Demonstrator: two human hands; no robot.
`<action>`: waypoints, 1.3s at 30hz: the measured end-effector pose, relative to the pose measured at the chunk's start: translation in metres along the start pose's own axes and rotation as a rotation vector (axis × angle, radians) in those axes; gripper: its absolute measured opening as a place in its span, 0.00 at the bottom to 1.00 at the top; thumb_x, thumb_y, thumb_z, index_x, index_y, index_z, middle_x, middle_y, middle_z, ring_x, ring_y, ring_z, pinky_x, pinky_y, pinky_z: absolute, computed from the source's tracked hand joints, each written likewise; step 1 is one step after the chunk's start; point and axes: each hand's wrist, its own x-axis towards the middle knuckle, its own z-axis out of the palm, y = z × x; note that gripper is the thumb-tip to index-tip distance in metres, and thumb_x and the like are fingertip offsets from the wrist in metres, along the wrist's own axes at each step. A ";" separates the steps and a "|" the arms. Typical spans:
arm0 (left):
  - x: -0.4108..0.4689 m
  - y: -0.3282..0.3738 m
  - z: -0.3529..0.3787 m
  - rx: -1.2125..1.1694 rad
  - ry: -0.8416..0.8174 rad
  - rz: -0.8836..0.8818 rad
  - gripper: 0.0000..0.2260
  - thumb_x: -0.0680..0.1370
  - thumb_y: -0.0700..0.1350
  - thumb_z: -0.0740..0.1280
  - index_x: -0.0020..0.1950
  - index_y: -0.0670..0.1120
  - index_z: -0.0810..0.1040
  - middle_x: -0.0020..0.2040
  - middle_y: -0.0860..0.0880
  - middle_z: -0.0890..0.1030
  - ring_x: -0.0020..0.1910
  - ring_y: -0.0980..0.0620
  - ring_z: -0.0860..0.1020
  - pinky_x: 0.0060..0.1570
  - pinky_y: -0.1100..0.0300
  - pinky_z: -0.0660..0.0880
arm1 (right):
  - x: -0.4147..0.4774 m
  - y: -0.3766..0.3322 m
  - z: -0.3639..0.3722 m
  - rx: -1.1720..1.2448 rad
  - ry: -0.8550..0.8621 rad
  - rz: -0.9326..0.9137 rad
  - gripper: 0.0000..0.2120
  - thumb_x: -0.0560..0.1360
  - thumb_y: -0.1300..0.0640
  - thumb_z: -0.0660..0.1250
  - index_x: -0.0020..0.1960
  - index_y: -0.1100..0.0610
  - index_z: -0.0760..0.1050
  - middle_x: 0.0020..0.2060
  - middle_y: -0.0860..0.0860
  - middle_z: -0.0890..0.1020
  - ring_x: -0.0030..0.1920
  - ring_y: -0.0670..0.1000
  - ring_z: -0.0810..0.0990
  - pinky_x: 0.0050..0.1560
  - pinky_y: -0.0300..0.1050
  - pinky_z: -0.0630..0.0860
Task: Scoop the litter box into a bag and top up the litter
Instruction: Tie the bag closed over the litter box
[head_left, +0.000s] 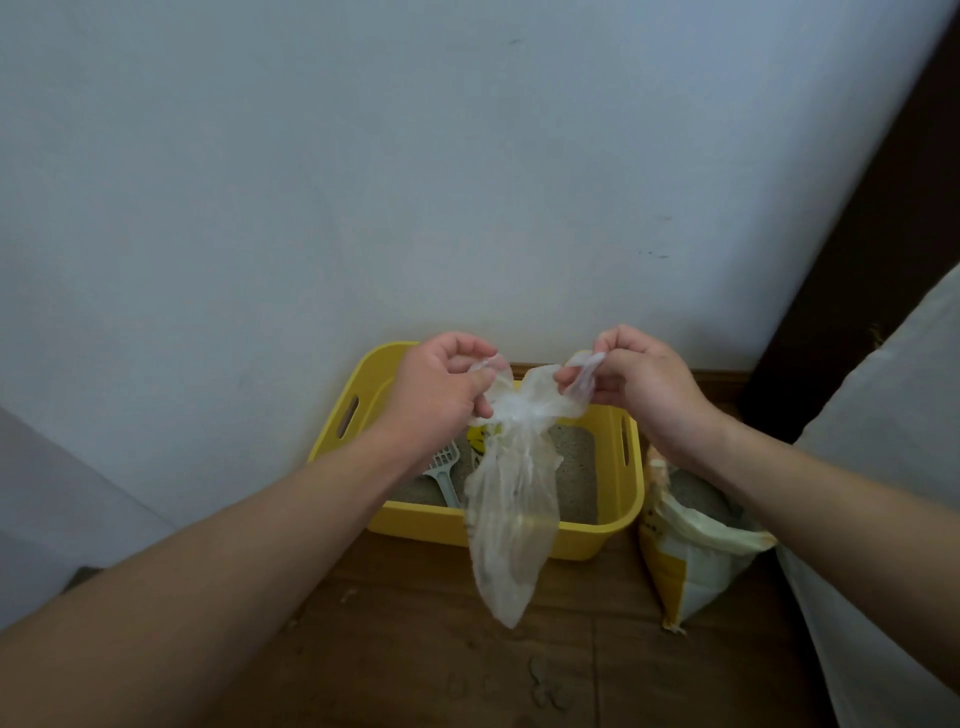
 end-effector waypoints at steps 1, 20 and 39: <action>-0.002 0.001 0.002 -0.029 -0.014 -0.013 0.06 0.78 0.34 0.67 0.51 0.43 0.78 0.48 0.41 0.85 0.27 0.54 0.77 0.38 0.52 0.79 | -0.001 -0.001 0.001 0.012 -0.012 0.002 0.11 0.75 0.71 0.56 0.40 0.58 0.69 0.41 0.61 0.86 0.39 0.58 0.85 0.41 0.46 0.80; -0.023 0.010 0.026 -0.051 -0.158 0.208 0.21 0.74 0.28 0.70 0.58 0.50 0.75 0.55 0.54 0.79 0.26 0.59 0.77 0.31 0.66 0.74 | -0.014 -0.013 0.038 -0.423 0.091 -0.065 0.14 0.68 0.58 0.77 0.50 0.55 0.75 0.37 0.52 0.83 0.35 0.50 0.83 0.40 0.49 0.79; -0.014 -0.031 -0.008 0.509 -0.356 0.069 0.52 0.62 0.57 0.82 0.77 0.64 0.53 0.79 0.59 0.57 0.76 0.56 0.57 0.73 0.50 0.61 | -0.029 -0.070 0.017 -0.873 -0.068 -0.456 0.18 0.77 0.64 0.63 0.61 0.45 0.70 0.41 0.50 0.77 0.40 0.45 0.74 0.40 0.36 0.70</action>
